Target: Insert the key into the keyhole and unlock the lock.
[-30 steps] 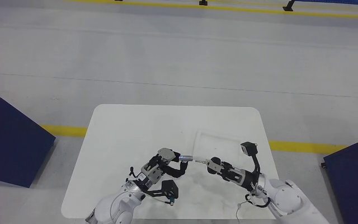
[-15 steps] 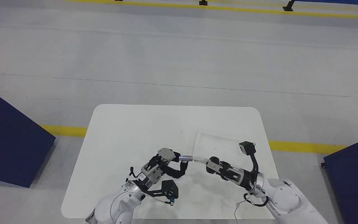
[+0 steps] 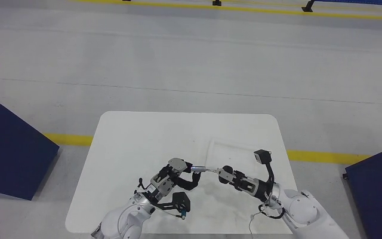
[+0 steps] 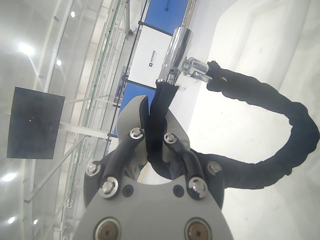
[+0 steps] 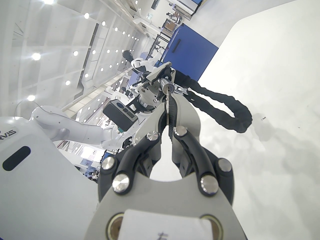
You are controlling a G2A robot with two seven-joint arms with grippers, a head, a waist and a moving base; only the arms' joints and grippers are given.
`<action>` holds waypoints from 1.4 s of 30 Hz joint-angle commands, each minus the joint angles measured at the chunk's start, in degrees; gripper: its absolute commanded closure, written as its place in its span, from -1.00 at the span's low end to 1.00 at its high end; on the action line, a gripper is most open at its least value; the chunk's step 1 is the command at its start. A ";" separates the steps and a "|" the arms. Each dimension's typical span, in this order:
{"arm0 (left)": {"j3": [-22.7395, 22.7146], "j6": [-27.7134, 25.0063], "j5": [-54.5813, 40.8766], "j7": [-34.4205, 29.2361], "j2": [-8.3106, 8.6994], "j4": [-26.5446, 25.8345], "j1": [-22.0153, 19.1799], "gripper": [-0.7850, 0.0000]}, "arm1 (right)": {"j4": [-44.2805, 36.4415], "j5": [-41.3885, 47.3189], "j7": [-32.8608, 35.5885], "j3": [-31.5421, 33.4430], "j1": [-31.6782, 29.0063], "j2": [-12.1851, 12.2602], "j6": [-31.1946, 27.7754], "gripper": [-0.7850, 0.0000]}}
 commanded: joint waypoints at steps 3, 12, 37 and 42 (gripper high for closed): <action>0.00 0.00 0.00 0.00 0.00 0.00 0.00 1.00 | 0.08 -0.17 0.11 -0.15 0.14 -0.16 0.17 1.00; 0.00 0.00 0.00 0.00 0.00 0.00 0.00 1.00 | 0.23 -0.26 0.32 -0.16 0.30 -0.47 -0.24 1.00; 0.01 -0.06 -0.07 -0.01 -0.01 0.01 0.04 1.00 | 0.73 0.77 2.87 -0.55 0.85 -1.13 0.31 1.00; 0.18 -0.87 -0.23 0.15 -0.12 -0.06 0.04 1.00 | 0.84 0.92 2.80 -0.59 0.84 -1.28 0.73 1.00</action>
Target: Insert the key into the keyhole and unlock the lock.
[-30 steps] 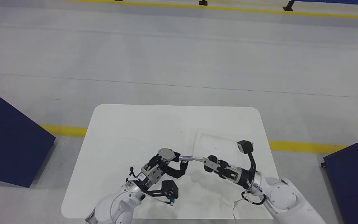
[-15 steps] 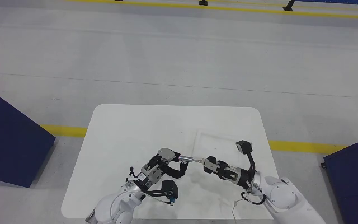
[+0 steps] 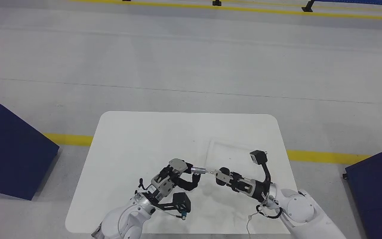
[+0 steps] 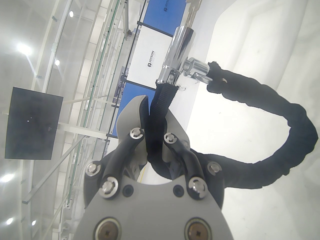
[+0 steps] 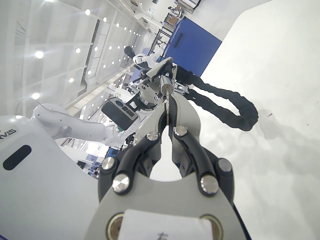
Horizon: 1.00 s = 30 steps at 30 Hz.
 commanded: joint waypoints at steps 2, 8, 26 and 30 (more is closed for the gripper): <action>0.04 -0.14 -0.06 0.08 -0.07 0.10 -0.06 1.00 | 0.08 0.12 -0.05 -0.11 0.02 -0.10 0.40 1.00; 0.09 -0.26 -0.17 -0.07 -0.23 0.23 -0.12 1.00 | 0.33 0.70 0.31 -0.66 0.23 -0.35 1.26 1.00; 0.22 -0.80 -1.27 1.23 -0.62 0.69 -0.24 1.00 | 1.42 2.26 1.06 -1.97 1.02 -1.12 2.53 1.00; 0.09 -0.83 -1.45 1.51 -0.67 0.67 -0.19 1.00 | 1.67 2.75 1.53 -2.10 1.19 -1.26 2.40 1.00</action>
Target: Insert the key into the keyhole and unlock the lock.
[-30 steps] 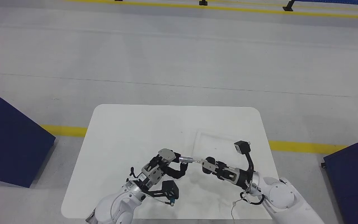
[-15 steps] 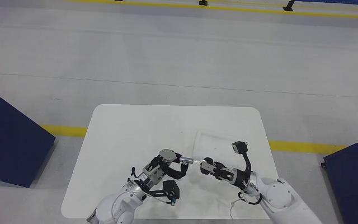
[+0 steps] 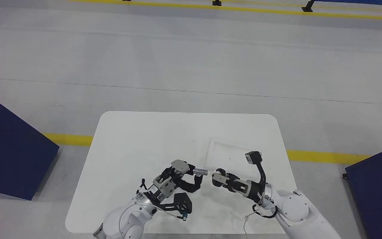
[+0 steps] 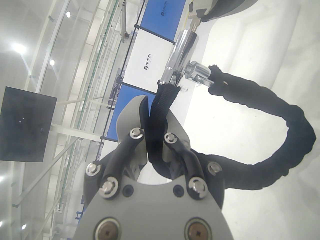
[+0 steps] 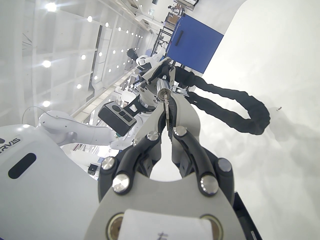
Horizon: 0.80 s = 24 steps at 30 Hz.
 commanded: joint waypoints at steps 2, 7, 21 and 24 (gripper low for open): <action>-0.09 0.01 0.00 0.03 -0.03 -0.02 0.07 1.00 | 0.16 0.35 0.29 -0.06 0.09 -0.09 -0.07 1.00; -0.11 -0.21 0.08 0.18 -0.09 -0.06 0.13 1.00 | 0.42 1.23 1.19 -0.19 0.28 -0.23 0.07 1.00; -0.01 -0.71 -0.27 0.73 -0.29 0.02 0.18 1.00 | 0.59 0.76 2.12 -0.53 0.65 -0.62 0.15 0.07; -0.12 -0.78 -0.49 0.74 -0.33 0.00 0.22 1.00 | 0.44 0.62 2.13 -0.32 0.58 -0.65 0.12 -0.51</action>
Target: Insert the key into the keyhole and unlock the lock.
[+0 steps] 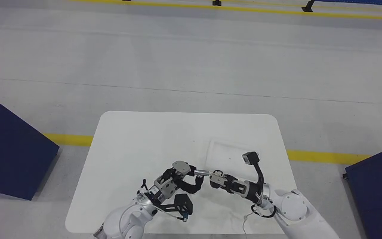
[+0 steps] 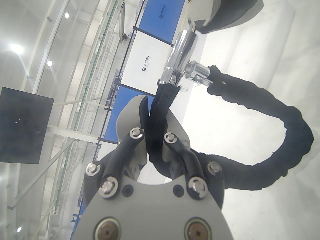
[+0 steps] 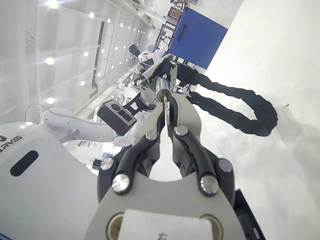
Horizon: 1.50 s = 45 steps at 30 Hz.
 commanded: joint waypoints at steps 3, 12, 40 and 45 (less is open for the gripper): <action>-0.21 -0.08 -0.37 0.09 -0.03 -0.03 0.08 1.00 | -0.05 0.04 -0.01 0.59 -0.08 0.01 -0.25 -0.29; -0.50 -0.32 -0.53 -0.04 -0.10 -0.05 0.20 1.00 | 0.40 0.86 0.58 3.93 -1.07 0.40 -1.88 0.31; -0.33 -1.14 0.23 -0.72 -0.43 0.17 0.04 1.00 | -2.21 -3.28 -0.22 4.35 -2.52 0.15 -1.54 1.00; -0.33 -0.60 2.17 -1.28 -0.43 0.12 -0.01 1.00 | -2.19 -3.32 -0.24 4.21 -2.42 0.08 -0.40 1.00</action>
